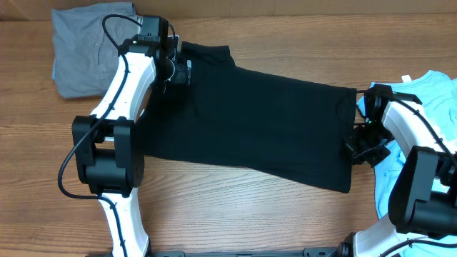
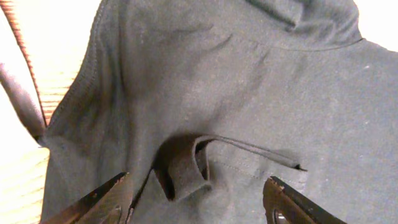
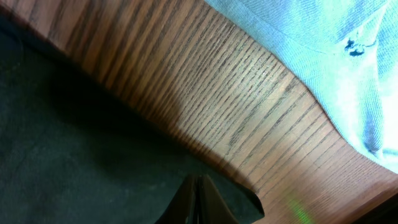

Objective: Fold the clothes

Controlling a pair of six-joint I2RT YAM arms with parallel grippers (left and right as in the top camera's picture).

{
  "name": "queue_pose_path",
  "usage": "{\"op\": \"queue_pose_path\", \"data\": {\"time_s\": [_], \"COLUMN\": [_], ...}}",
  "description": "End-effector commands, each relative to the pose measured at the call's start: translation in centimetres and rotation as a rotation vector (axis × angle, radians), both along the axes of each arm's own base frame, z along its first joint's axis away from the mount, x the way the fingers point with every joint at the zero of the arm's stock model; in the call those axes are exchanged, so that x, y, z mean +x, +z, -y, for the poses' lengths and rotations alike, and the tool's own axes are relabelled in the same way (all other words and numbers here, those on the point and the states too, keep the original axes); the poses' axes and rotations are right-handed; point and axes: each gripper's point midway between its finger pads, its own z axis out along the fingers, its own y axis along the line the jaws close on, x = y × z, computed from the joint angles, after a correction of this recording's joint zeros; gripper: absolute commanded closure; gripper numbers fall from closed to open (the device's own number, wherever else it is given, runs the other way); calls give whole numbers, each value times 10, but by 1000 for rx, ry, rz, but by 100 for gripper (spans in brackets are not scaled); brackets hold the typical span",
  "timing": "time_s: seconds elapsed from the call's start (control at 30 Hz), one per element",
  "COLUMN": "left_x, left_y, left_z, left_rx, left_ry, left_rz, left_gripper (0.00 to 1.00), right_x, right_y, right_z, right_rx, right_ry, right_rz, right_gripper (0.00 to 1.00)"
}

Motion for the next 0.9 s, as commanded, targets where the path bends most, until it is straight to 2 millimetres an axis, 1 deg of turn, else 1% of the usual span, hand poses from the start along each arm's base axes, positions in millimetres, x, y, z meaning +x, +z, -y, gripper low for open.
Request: {"op": "queue_pose_path", "data": {"time_s": [0.0,0.03,0.2,0.4,0.47,0.53,0.6,0.63,0.8,0.83,0.87], "left_x": [4,5,13,14,14,13,13,13,13,13,15], "left_y": [-16,-17,-16,-19,-22,-25,-28,-28,-38,-38,-39], "left_z": [-1,0,1,1,1,1,1,1,1,0,-1], "left_rx": [25,26,32,33,35,35,35,35,37,37,45], "left_ry": [-47,-50,-76,-79,-82,-82,-82,-82,-82,-81,-78], "left_rz": [-9,-9,30,30,25,20,15,14,-1,-1,4], "left_gripper": [29,30,39,52,61,75,85,89,89,91,96], "right_x": [7,7,7,7,7,7,7,7,7,7,7], "right_y": [2,2,2,2,2,2,2,2,2,2,2], "right_z": [1,1,1,1,1,1,1,1,1,1,1], "right_rx": [-1,-1,-1,-1,-1,-2,-1,-1,-1,-1,-1], "right_ry": [4,4,3,3,3,4,3,3,4,4,4], "right_rz": [15,14,16,16,16,16,16,16,15,15,16], "right_gripper": [96,96,96,96,96,96,96,96,96,96,96]}}
